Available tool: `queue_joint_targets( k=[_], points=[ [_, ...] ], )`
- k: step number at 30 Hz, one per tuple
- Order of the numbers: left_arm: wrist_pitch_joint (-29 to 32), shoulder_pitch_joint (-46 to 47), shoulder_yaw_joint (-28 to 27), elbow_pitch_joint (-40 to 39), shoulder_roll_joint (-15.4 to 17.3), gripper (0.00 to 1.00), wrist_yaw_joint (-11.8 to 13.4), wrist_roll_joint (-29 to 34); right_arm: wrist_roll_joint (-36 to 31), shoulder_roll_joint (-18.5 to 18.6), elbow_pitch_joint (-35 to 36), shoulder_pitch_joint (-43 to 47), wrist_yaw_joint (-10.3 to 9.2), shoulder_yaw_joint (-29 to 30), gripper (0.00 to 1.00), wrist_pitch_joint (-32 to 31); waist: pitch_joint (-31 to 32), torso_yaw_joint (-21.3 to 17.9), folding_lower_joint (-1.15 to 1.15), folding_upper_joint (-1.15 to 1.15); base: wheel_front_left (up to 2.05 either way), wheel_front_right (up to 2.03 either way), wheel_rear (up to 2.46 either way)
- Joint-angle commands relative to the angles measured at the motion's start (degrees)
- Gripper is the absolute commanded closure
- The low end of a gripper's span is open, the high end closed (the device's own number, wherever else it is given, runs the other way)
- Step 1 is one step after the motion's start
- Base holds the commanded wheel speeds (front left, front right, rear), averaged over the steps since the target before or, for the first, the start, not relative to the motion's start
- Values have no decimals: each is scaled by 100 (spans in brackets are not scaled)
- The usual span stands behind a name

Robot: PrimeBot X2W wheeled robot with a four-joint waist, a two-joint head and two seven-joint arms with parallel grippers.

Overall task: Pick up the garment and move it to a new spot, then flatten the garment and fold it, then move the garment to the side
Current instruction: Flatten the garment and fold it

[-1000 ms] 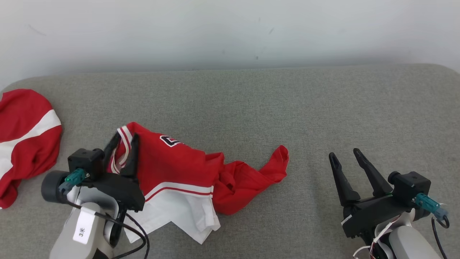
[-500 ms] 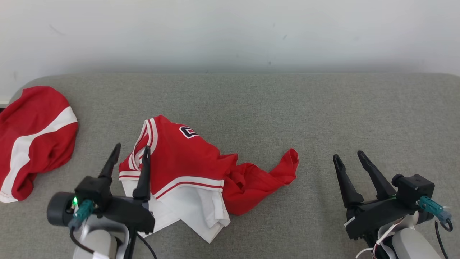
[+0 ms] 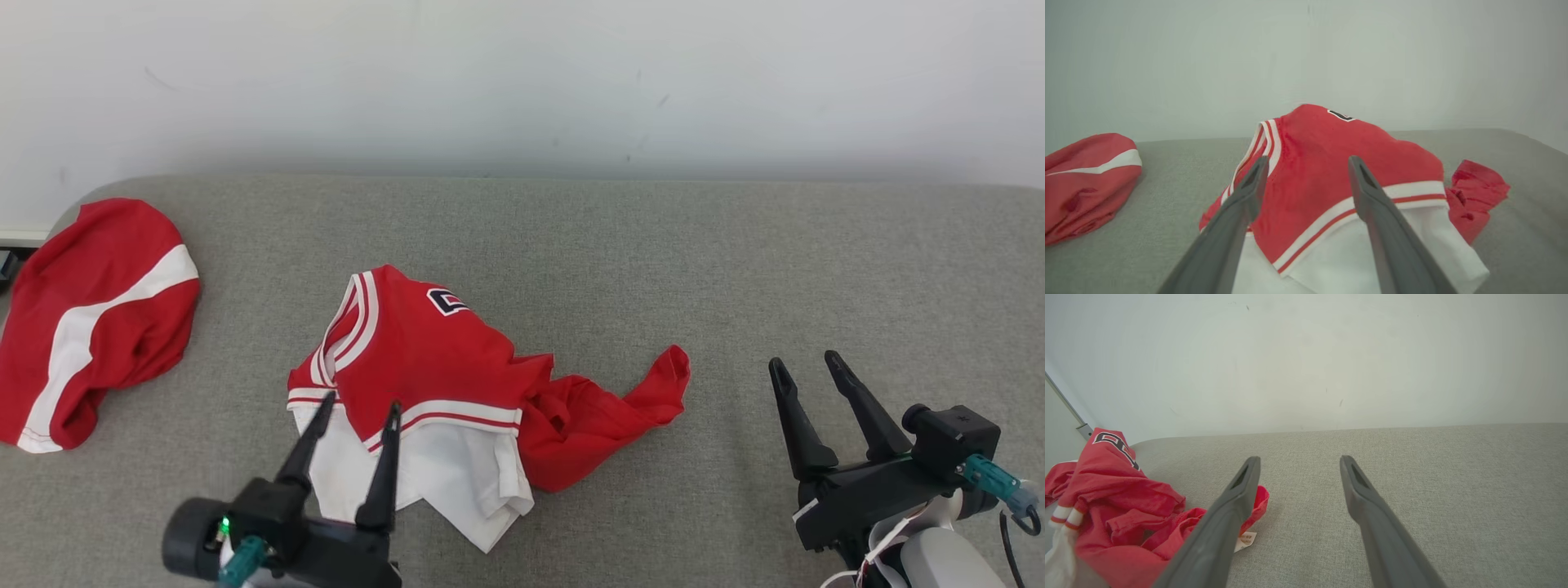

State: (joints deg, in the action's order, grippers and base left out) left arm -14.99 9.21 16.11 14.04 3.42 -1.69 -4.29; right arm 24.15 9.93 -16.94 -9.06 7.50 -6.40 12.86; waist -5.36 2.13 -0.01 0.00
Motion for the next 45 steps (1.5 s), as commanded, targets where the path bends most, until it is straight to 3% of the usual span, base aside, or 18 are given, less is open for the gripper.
queue_joint_targets(
  k=[1, 17, 29, 31, 33, 34, 36, 37, 38, 39, 41, 45],
  points=[
    [-29, -97, 35, 30, 3, 0, -30, -5, -25, 28, 12, 10, -2, 31, 0, 2, -8, 4, 1, 0, 0, 0, 0],
    [-13, -20, 894, 1652, -37, 0, -382, -523, -7, 23, 31, -45, -2, 18, 0, -12, -69, -117, 1, 0, 0, 0, 0],
    [-22, 375, 1543, 2435, -38, 0, -406, -1362, 17, 38, 16, -93, -2, 19, 0, 1, -101, -263, 1, 0, 0, 0, 0],
    [-19, 436, 1628, 2578, -38, 17, -316, -1359, 14, 29, 11, -94, -2, 19, 0, 7, -98, -276, 1, 0, 0, 0, 0],
    [-7, 475, 1686, 2660, -38, 9, -313, -1479, 10, 20, 7, -95, -2, 29, 0, 14, -96, -279, 1, 0, 0, 0, 0],
    [-8, 495, 1723, 2708, -40, 11, -305, -1517, 6, 13, 6, -93, -2, 37, 0, 13, -95, -275, 1, 0, 0, 0, 0],
    [-4, 530, 1805, 2837, -36, 32, -266, -1552, -10, 8, 1, -86, -2, 45, 0, 15, -90, -267, 1, 0, 0, 0, 0],
    [-2, 557, 1850, 2907, -37, 31, -213, -1508, -14, 4, 0, -85, -2, 37, 0, 15, -86, -269, 1, 0, 0, 0, 0],
    [-1, 567, 1892, 2946, -40, 16, -183, -1492, -14, 4, 0, -81, -2, 32, 0, 16, -81, -267, 1, 0, 0, 0, 0],
    [-1, 567, 1892, 2946, -40, 16, -183, -1492, -14, 4, 0, -81, -2, 32, 0, 16, -81, -267, 1, 0, 0, 0, 0],
    [-3, 614, 1924, 2905, -41, 0, -102, -1493, -8, 5, 4, -60, -2, 42, 0, 24, -71, -251, 1, 0, 0, 0, 0],
    [-3, 628, 1968, 2952, -19, 0, 39, -1454, -22, 0, 0, -17, -2, 53, 0, 24, -40, -220, 1, 0, 0, 0, 0]
  ],
)
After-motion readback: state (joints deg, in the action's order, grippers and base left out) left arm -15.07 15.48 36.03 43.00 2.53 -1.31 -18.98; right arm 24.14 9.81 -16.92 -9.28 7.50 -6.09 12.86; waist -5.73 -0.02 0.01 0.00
